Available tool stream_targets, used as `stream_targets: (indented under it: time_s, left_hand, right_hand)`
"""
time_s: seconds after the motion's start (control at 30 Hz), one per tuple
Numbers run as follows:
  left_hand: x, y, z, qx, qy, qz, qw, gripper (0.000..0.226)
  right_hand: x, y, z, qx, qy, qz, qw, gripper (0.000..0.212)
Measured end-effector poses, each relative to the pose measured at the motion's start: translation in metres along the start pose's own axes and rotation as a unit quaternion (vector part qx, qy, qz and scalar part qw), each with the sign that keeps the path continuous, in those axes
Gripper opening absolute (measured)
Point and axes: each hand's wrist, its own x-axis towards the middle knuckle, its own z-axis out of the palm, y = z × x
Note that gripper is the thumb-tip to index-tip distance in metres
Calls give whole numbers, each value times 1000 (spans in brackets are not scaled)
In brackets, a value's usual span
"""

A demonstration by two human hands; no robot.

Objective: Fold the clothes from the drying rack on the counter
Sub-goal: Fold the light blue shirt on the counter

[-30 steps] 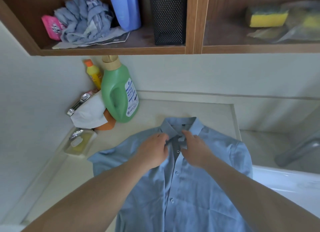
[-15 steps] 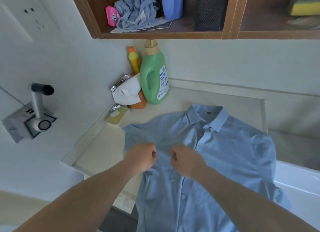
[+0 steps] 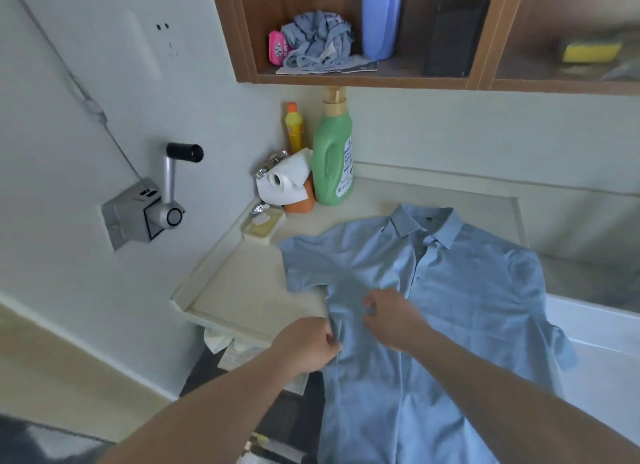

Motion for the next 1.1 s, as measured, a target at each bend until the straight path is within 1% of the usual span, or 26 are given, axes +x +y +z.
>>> stream_targets:
  time_s: [0.17,0.33,0.47,0.53,0.6,0.7,0.83,1.0,1.1]
  left_hand:
    - [-23,-2,15,-22,38,14,999,32]
    - [-43,-19,39,-14,81,44,996,28]
    - [-57,-29,62,-34,55,53,996,40]
    - [-61,-29,69,-51,44,55,996,35]
    - [-63,-27,74,-75,44,44,995,27]
    - [-62,-22,79,-92,59,10,994,33]
    - [-59,-14,83,-112,85,-32,990,38]
    - [-55,-5,90,-145,96,-82,981,26]
    - [-52,0,94,-174,96,-98,975,27]
  right_hand:
    - [-43,-19,39,39,45,44,997,21]
    - [-79,-19,71,28,45,80,995,20]
    - [-91,-22,83,21,35,95,995,19]
    - [-93,-25,85,11,23,91,996,22]
    - [-93,-28,85,-4,3,81,997,24]
    - [-91,-25,84,2,-13,69,998,25]
    - [-91,-16,80,43,-15,59,997,25]
    - [-93,-11,79,68,-28,44,996,26]
    - [-91,-10,76,86,-31,34,995,25]
